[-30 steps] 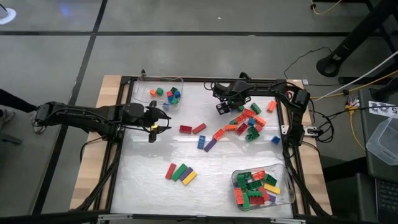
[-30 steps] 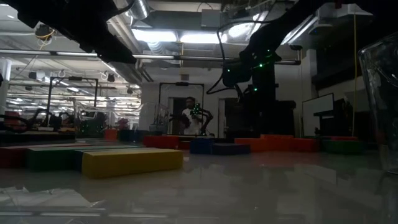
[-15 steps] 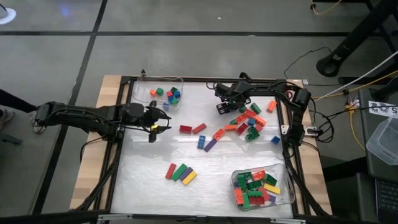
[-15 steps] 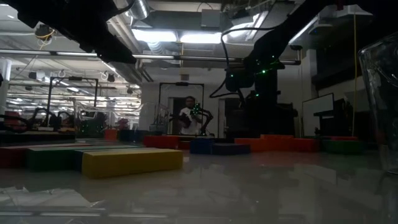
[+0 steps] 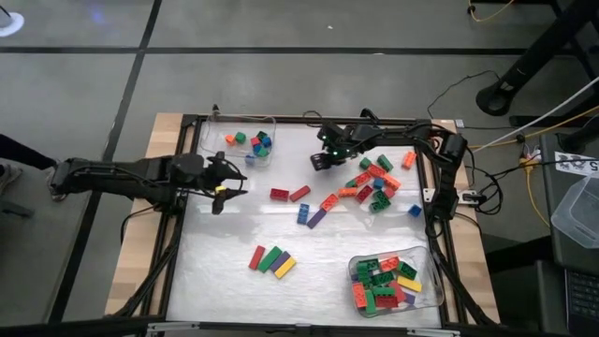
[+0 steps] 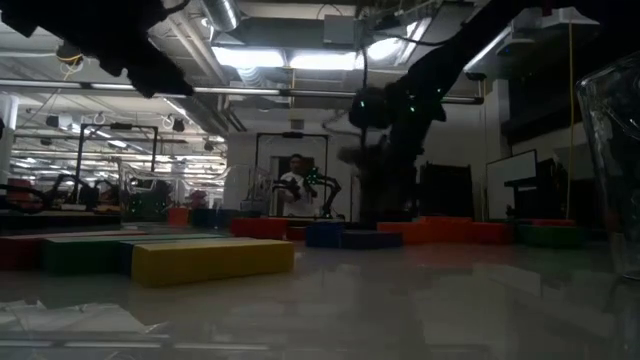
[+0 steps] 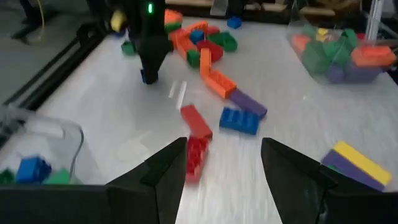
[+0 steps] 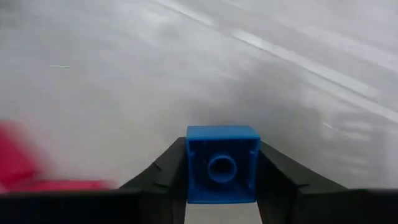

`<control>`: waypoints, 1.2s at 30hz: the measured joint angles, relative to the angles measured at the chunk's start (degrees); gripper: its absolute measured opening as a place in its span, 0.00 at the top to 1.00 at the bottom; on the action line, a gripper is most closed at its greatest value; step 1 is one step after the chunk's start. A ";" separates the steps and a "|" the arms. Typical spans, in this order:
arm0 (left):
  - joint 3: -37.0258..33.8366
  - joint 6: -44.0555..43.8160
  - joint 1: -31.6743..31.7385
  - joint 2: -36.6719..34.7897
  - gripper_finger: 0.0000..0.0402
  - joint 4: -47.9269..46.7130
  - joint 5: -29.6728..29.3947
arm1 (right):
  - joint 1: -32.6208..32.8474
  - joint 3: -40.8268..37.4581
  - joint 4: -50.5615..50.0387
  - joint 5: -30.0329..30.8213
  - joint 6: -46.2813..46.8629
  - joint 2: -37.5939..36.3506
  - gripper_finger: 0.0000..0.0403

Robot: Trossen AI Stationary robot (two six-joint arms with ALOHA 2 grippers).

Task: Sort blocks by size
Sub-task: Put the square blue game piece into the top transparent bin

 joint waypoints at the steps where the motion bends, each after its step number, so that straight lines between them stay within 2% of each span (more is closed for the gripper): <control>1: -0.01 -0.76 0.00 -0.12 0.52 -1.00 0.03 | 0.52 0.00 2.65 -1.90 0.02 -0.20 0.66; 4: -0.02 -1.61 0.00 -0.02 0.52 -3.03 0.04 | 1.59 0.21 13.49 -7.19 0.26 -0.23 0.62; 6: 0.00 -1.69 0.00 0.23 0.52 -2.86 -0.23 | 2.51 1.02 20.35 -8.28 0.46 -0.23 0.62; 13: -0.02 -1.61 0.00 0.19 0.52 -0.40 -1.20 | 5.61 2.15 43.39 2.84 -0.86 0.09 0.66; 17: -0.02 -1.51 0.00 0.19 0.52 0.74 -1.47 | 5.96 2.28 53.22 5.09 -1.39 2.64 0.64; 25: -0.02 -1.66 0.00 0.19 0.52 1.12 -1.42 | 5.81 11.56 55.18 5.86 -1.34 11.78 0.63; 29: -0.02 -3.61 -0.11 0.21 0.52 1.09 -1.35 | 5.81 17.01 55.12 6.17 -1.68 15.02 0.59; 36: -0.02 -9.05 -0.11 0.21 0.52 0.90 -1.19 | 5.79 22.52 46.03 7.07 -4.89 16.38 0.50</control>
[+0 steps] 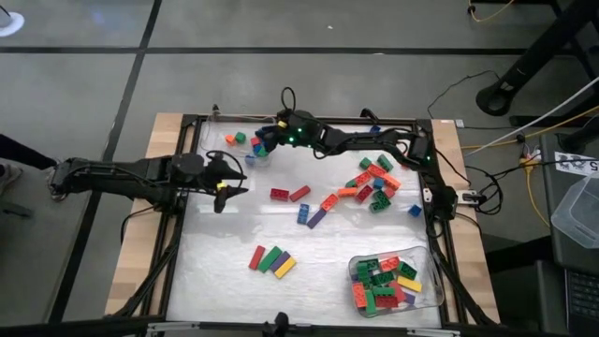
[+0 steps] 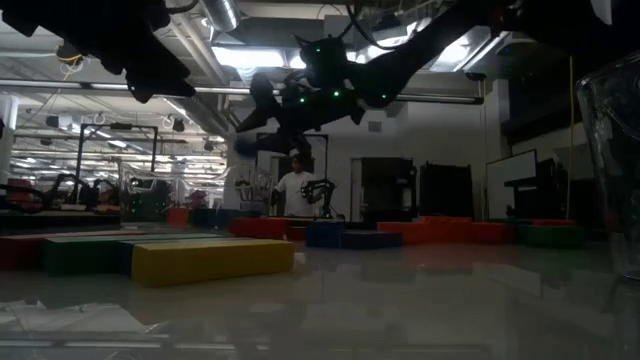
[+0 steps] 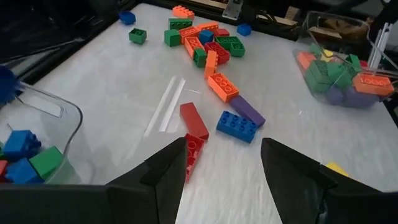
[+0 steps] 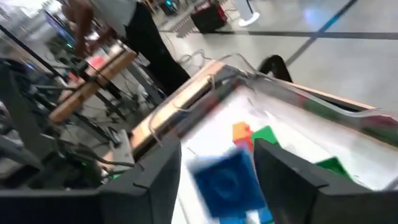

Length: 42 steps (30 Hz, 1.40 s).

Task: Sort blocks by size
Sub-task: Put the square blue game piece into the top transparent bin, then put the rectangular red block into the bottom transparent bin

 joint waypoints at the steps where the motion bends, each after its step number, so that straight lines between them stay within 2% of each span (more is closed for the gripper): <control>1: 0.00 -0.80 0.00 0.00 0.52 -0.02 0.01 | 0.00 0.35 -0.97 0.18 -0.61 0.00 0.49; 6: 0.00 -3.99 -0.60 0.00 0.52 -0.76 0.15 | -0.01 1.27 -2.38 -0.85 -1.04 0.00 0.43; 8: 0.00 -4.03 -1.93 0.25 0.52 -1.65 0.38 | -0.42 1.55 -2.64 -4.42 -2.68 -0.14 0.42; 13: 0.00 0.51 -7.47 2.65 0.52 -2.17 2.61 | -0.76 1.90 -3.65 -16.85 -15.07 -2.45 0.42; 16: 0.00 0.47 -10.57 5.73 0.52 -1.33 2.86 | -0.74 1.96 -8.38 -20.22 -17.62 -4.82 0.42; 25: 0.00 -8.24 -18.39 17.52 0.52 0.33 4.04 | 0.12 1.96 -30.41 -19.63 -22.95 -11.71 0.42; 27: 0.15 -12.57 -20.09 20.18 0.52 0.39 4.25 | 0.98 1.96 -34.71 -18.44 -24.92 -12.78 0.42; 35: 3.47 -40.56 -24.79 30.99 0.52 1.02 4.58 | 5.93 1.96 -48.70 -15.25 -26.67 -13.97 0.42; 39: 6.51 -46.81 -26.23 36.55 0.52 1.69 4.71 | 9.61 1.96 -54.94 -14.37 -26.88 -13.97 0.42; 42: 8.47 -48.82 -26.67 40.78 0.52 4.46 4.37 | 13.14 1.96 -59.11 -10.21 -27.20 -13.97 0.42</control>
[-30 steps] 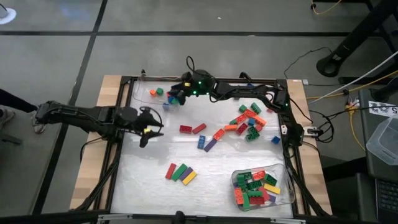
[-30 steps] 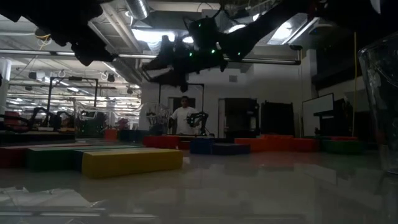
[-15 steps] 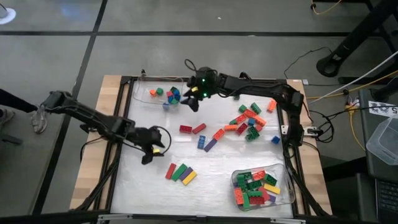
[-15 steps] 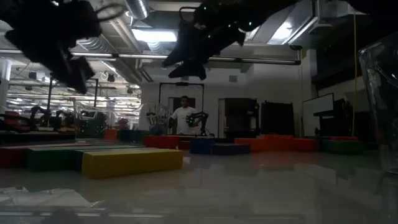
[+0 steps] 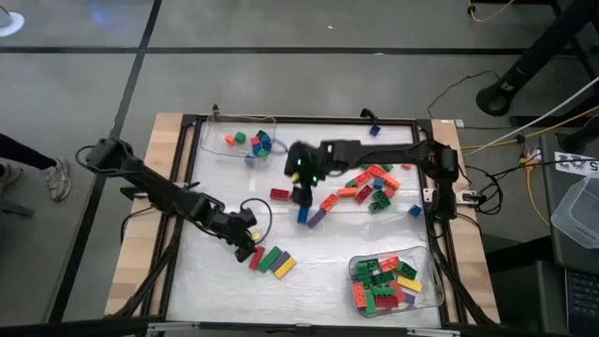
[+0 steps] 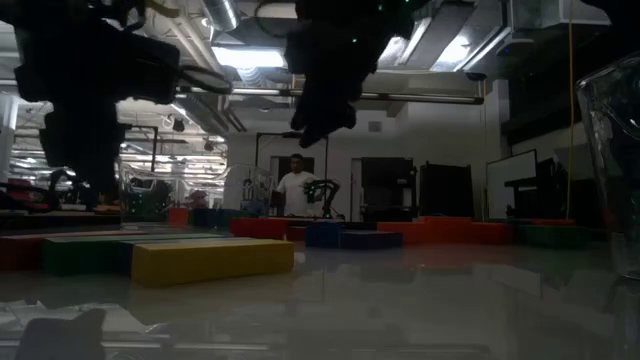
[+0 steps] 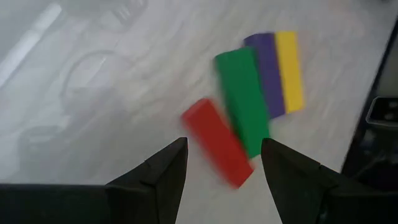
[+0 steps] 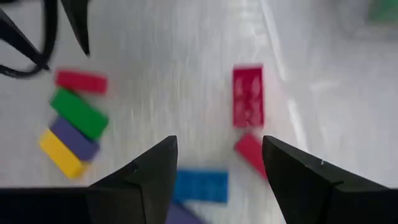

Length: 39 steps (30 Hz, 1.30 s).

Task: Sort blocks by size
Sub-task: Put the rectangular red block into the bottom transparent bin

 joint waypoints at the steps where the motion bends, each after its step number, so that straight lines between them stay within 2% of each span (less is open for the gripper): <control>1: 0.65 -0.33 0.00 1.32 0.52 0.77 -0.08 | 1.16 -0.02 -1.24 1.76 -0.04 0.00 0.42; 9: 5.24 -3.30 0.02 10.03 0.52 0.21 -0.02 | 12.10 -0.04 -9.25 14.92 0.96 0.00 0.42; 15: 7.89 -4.83 0.02 13.36 0.52 -2.53 0.31 | 19.88 -0.04 -10.93 20.15 1.03 -0.02 0.42; 27: 9.30 -6.41 0.14 14.83 0.52 -4.68 -0.05 | 29.09 -0.04 -10.80 23.46 1.11 -0.03 0.42; 33: 9.17 -7.02 0.91 14.95 0.52 -10.67 -0.52 | 30.07 -0.04 -10.80 24.68 1.19 -0.04 0.42; 39: 9.17 -5.81 1.49 14.95 0.52 -11.99 -0.38 | 29.98 -0.07 -10.80 24.98 1.18 -0.04 0.42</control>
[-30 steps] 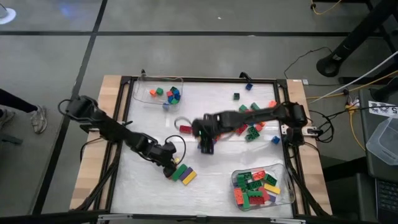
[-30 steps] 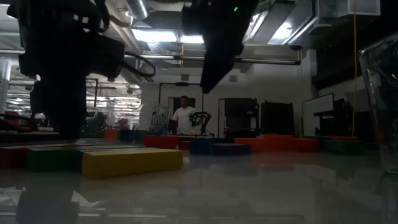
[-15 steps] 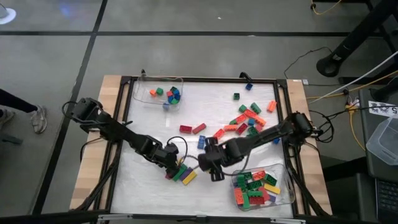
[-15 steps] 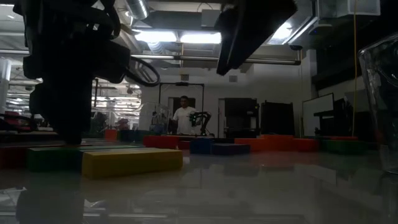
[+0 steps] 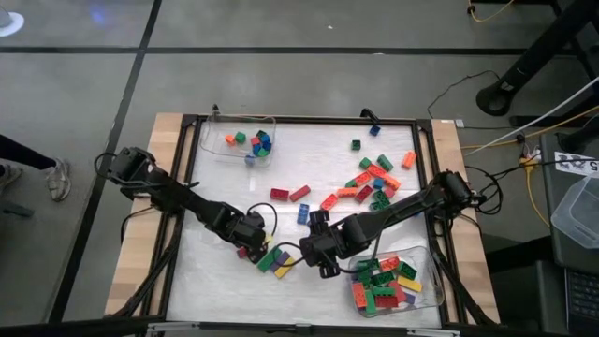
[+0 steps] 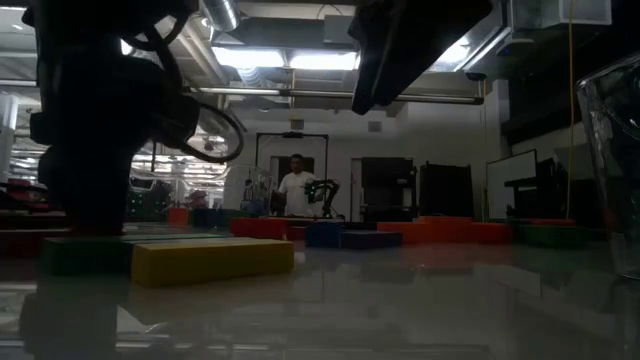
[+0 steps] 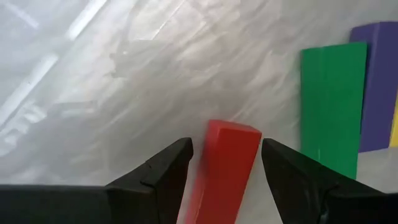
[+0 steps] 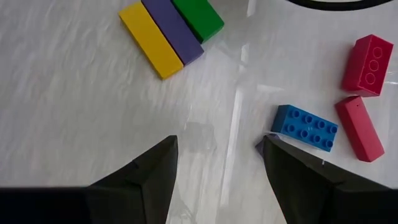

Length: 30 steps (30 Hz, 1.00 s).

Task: Sort blocks by size
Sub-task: Put the rectangular red block into the bottom transparent bin

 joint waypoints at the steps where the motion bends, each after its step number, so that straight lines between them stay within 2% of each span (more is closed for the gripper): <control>1: 0.00 0.84 -0.06 0.00 0.52 -0.02 0.01 | 0.00 0.00 0.00 0.02 0.01 0.00 0.42; 16: -0.04 19.18 -3.65 0.04 0.52 -1.67 -1.97 | 0.00 0.00 0.09 -0.01 -0.02 0.00 0.42; 23: 0.51 23.59 -3.71 4.73 0.52 -2.74 -2.44 | 0.00 0.00 0.13 -0.01 -0.02 0.00 0.42; 26: 0.57 23.57 -3.69 5.10 0.57 -2.80 -2.57 | 0.00 0.00 0.22 -0.01 -0.02 0.00 0.42; 30: 1.07 23.38 -3.63 3.30 0.73 -3.24 -2.42 | 0.00 0.00 0.61 -0.02 -0.05 0.01 0.42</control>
